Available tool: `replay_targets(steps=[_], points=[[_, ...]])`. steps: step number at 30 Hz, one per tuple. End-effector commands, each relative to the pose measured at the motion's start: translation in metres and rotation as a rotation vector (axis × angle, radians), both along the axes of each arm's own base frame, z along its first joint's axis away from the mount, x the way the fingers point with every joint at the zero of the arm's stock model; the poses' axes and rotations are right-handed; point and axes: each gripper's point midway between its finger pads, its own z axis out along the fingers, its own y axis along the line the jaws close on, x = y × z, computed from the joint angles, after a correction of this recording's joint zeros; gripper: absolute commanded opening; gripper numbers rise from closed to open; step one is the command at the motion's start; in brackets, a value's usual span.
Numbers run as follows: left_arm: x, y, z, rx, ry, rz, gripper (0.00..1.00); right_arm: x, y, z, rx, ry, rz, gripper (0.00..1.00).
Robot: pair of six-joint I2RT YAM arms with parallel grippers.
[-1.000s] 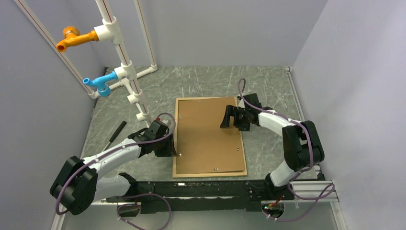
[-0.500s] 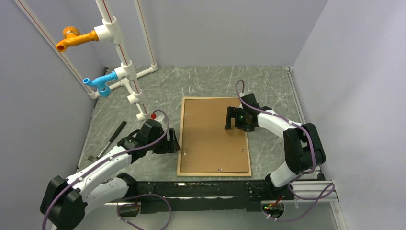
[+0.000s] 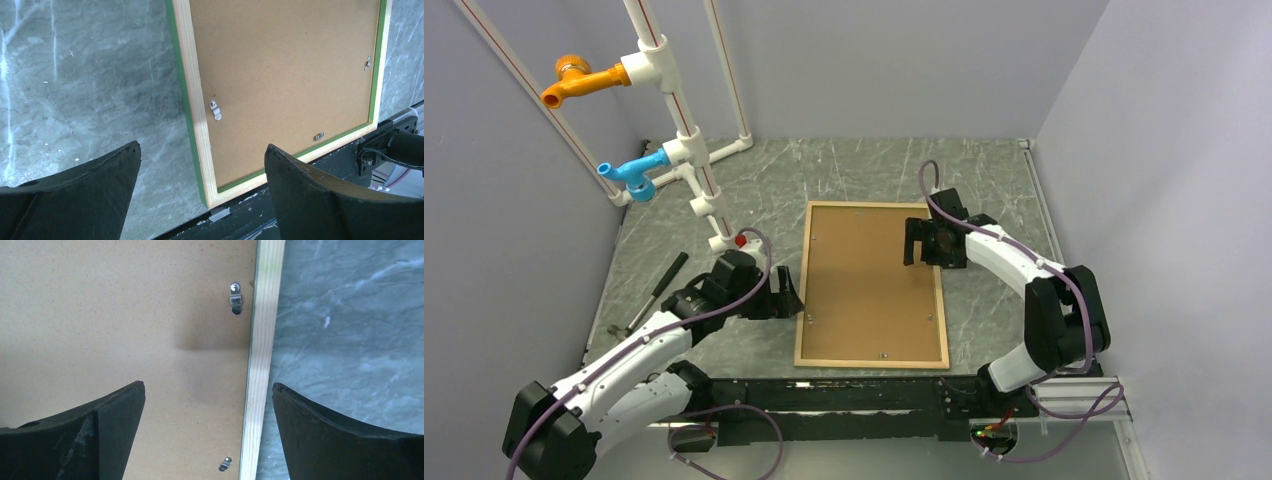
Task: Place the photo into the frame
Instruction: Place the photo frame item in the photo frame.
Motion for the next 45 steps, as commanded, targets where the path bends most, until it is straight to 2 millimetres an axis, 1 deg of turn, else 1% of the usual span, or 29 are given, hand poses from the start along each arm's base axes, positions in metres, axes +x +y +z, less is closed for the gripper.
replay_targets(steps=[1, 5, 9, 13, 17, 21, 26, 29, 33, 36, 40, 43, 45], points=[[0.002, -0.001, 0.009, -0.015, -0.033, 0.0, 0.96, 0.01, -0.009, 0.032, -0.051, -0.077, -0.014, 1.0], [0.001, -0.002, 0.007, -0.018, -0.027, -0.001, 0.96, 0.007, -0.011, 0.038, -0.049, -0.083, -0.015, 1.0], [-0.001, -0.004, 0.003, -0.027, -0.014, -0.011, 0.97, 0.0, -0.012, 0.032, -0.023, -0.052, -0.025, 1.0], [-0.004, -0.007, -0.002, -0.04, 0.005, -0.024, 0.97, -0.013, -0.022, 0.014, 0.003, 0.02, -0.079, 1.0], [-0.007, -0.008, -0.013, -0.029, 0.04, -0.024, 0.98, -0.029, -0.03, -0.009, 0.068, 0.089, -0.114, 1.0], [-0.007, -0.008, -0.025, 0.0, 0.085, -0.02, 0.99, -0.042, -0.029, -0.025, 0.101, 0.14, -0.105, 1.0], [-0.007, -0.014, -0.036, 0.026, 0.129, -0.019, 0.99, -0.044, -0.019, -0.034, 0.149, 0.163, -0.085, 1.0], [-0.005, -0.02, -0.038, 0.028, 0.141, -0.024, 0.97, -0.04, -0.009, -0.035, 0.172, 0.169, -0.065, 1.0], [-0.003, -0.025, -0.044, 0.044, 0.165, -0.028, 0.91, -0.033, 0.005, -0.034, 0.185, 0.171, -0.037, 1.0], [-0.001, -0.026, -0.048, 0.076, 0.179, -0.026, 0.89, -0.028, 0.015, -0.033, 0.18, 0.169, -0.018, 1.0], [0.001, -0.023, -0.055, 0.132, 0.197, -0.002, 0.86, -0.026, 0.021, -0.032, 0.164, 0.165, -0.004, 1.0], [0.002, -0.02, -0.061, 0.161, 0.215, 0.035, 0.81, -0.029, 0.019, -0.034, 0.156, 0.169, -0.004, 1.0], [0.006, -0.023, -0.061, 0.157, 0.215, 0.044, 0.79, -0.031, 0.019, -0.036, 0.155, 0.173, -0.004, 1.0]])
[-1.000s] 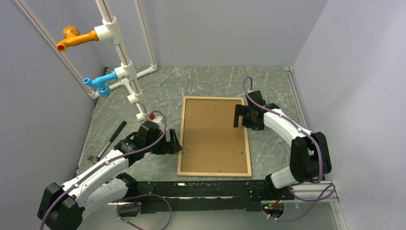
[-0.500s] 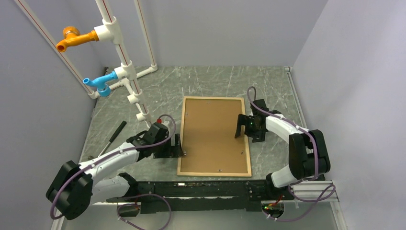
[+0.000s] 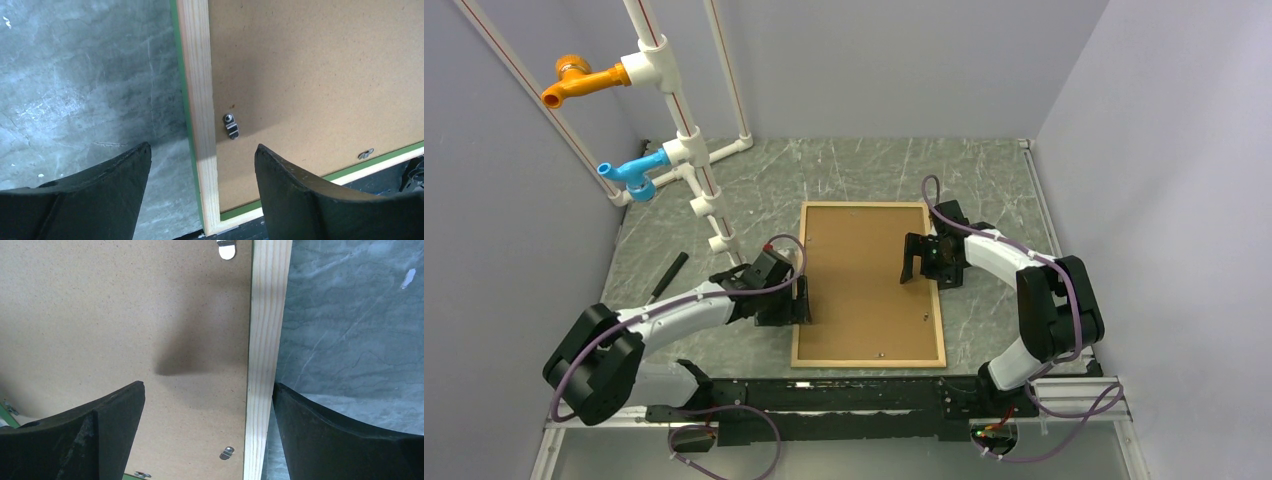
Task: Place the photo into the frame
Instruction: Place the photo frame item in the photo frame, then install the photo frame at the center of the board.
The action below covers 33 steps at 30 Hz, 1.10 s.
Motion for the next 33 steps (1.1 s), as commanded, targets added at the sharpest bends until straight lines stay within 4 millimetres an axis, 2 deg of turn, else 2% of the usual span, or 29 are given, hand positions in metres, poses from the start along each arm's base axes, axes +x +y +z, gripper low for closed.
replay_targets(steps=[1, 11, 17, 21, 33], points=[[0.015, -0.005, 0.005, 0.017, -0.023, 0.058, 0.78, 0.002, 0.008, -0.005, 0.025, -0.001, -0.005, 1.0], [0.017, -0.013, -0.005, 0.13, 0.01, 0.018, 0.66, -0.002, 0.006, -0.011, 0.019, 0.014, -0.004, 1.0], [0.011, -0.009, -0.009, 0.208, 0.021, 0.008, 0.5, -0.002, 0.006, -0.01, 0.02, 0.011, -0.005, 1.0], [0.009, -0.007, -0.009, 0.213, 0.019, 0.013, 0.33, -0.003, 0.007, -0.011, 0.025, 0.015, -0.003, 1.0], [0.007, -0.007, -0.014, 0.212, 0.029, 0.013, 0.13, -0.006, 0.009, -0.011, 0.033, 0.018, 0.007, 1.0]])
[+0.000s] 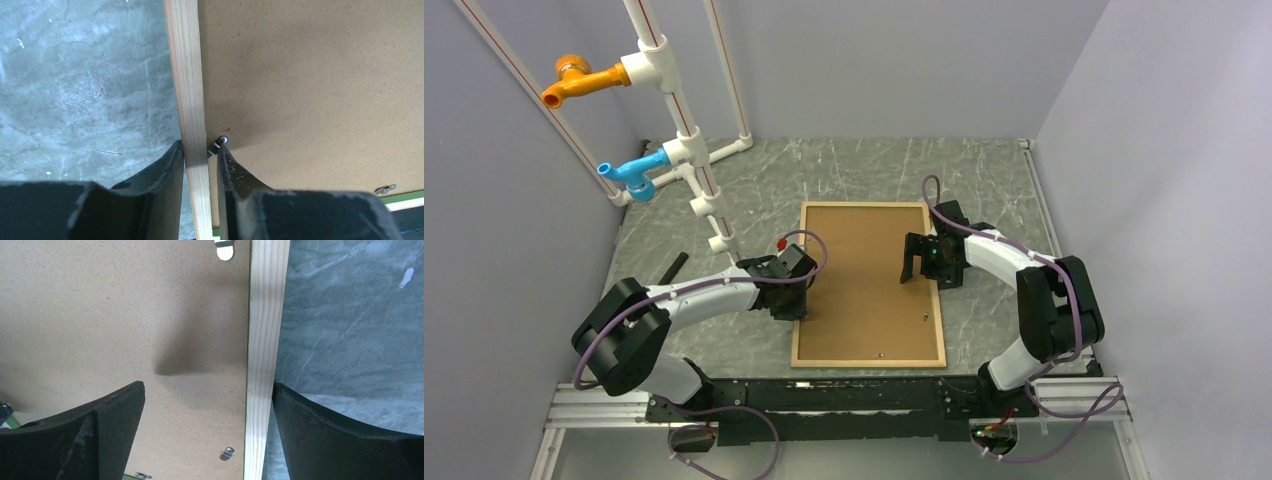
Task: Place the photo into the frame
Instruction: Install the photo frame at the center of the board.
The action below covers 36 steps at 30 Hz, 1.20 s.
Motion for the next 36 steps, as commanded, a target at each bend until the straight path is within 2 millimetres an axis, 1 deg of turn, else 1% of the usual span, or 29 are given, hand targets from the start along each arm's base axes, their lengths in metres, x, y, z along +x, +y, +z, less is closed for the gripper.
replay_targets(steps=[1, 4, 5, 12, 17, 27, 33, 34, 35, 36], points=[[-0.005, 0.001, -0.007, 0.027, 0.015, -0.012, 0.1, -0.006, 0.009, -0.01, 0.034, 0.019, 0.017, 1.0], [-0.005, 0.001, -0.008, 0.026, 0.019, -0.015, 0.01, -0.006, 0.009, -0.009, 0.032, 0.018, 0.02, 1.0], [-0.005, 0.001, -0.008, 0.027, 0.02, -0.013, 0.0, -0.006, 0.009, -0.009, 0.032, 0.019, 0.021, 1.0], [-0.001, 0.008, -0.001, 0.05, -0.018, 0.004, 0.0, -0.007, 0.011, -0.009, 0.037, 0.019, 0.031, 1.0], [0.004, 0.017, 0.009, 0.152, -0.064, -0.029, 0.0, -0.008, 0.012, -0.009, 0.036, 0.02, 0.039, 1.0], [0.002, 0.007, 0.007, 0.176, -0.083, -0.149, 0.0, -0.008, 0.013, -0.011, 0.026, 0.026, 0.049, 1.0], [0.0, 0.015, 0.002, 0.257, -0.073, -0.154, 0.0, -0.007, 0.015, -0.01, 0.027, 0.026, 0.06, 1.0], [-0.001, 0.017, 0.002, 0.265, -0.071, -0.149, 0.07, -0.007, 0.016, -0.01, 0.028, 0.026, 0.061, 1.0], [-0.001, 0.017, 0.003, 0.267, -0.071, -0.146, 0.23, -0.007, 0.016, -0.009, 0.028, 0.026, 0.062, 1.0], [-0.001, 0.018, 0.004, 0.265, -0.071, -0.141, 0.46, -0.007, 0.017, -0.009, 0.031, 0.025, 0.064, 1.0]])
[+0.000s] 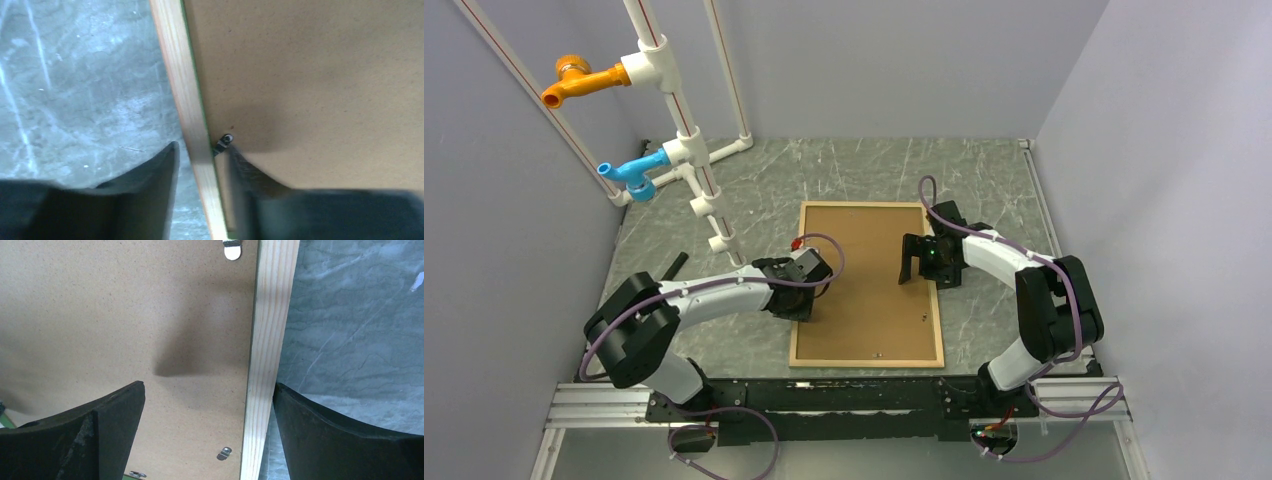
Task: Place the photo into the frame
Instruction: Install the photo frame at the center of the board.
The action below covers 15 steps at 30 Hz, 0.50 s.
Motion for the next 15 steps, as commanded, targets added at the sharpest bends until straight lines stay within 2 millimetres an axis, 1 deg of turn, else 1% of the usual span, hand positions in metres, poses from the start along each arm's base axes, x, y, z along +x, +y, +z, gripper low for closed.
replay_targets(steps=[1, 2, 3, 4, 6, 11, 15], points=[[-0.003, 0.015, 0.003, 0.094, -0.01, -0.036, 0.66, -0.006, 0.014, -0.009, 0.037, 0.033, 0.038, 1.0], [-0.003, 0.014, 0.005, 0.082, -0.013, -0.029, 0.79, -0.006, 0.015, -0.009, 0.038, 0.034, 0.039, 1.0], [-0.003, 0.012, 0.009, 0.063, -0.02, -0.024, 0.85, -0.006, 0.016, -0.009, 0.04, 0.035, 0.041, 1.0], [-0.004, 0.011, 0.011, 0.043, -0.026, -0.019, 0.88, -0.007, 0.017, -0.009, 0.043, 0.036, 0.045, 1.0], [-0.004, 0.006, 0.021, -0.018, -0.045, -0.015, 0.9, -0.008, 0.02, -0.01, 0.048, 0.041, 0.05, 1.0], [-0.009, -0.008, 0.037, -0.156, -0.067, -0.024, 0.91, -0.007, 0.03, -0.008, 0.062, 0.04, 0.065, 1.0], [-0.011, -0.008, 0.044, -0.212, -0.081, -0.014, 0.92, -0.005, 0.044, -0.003, 0.071, 0.03, 0.09, 1.0]])
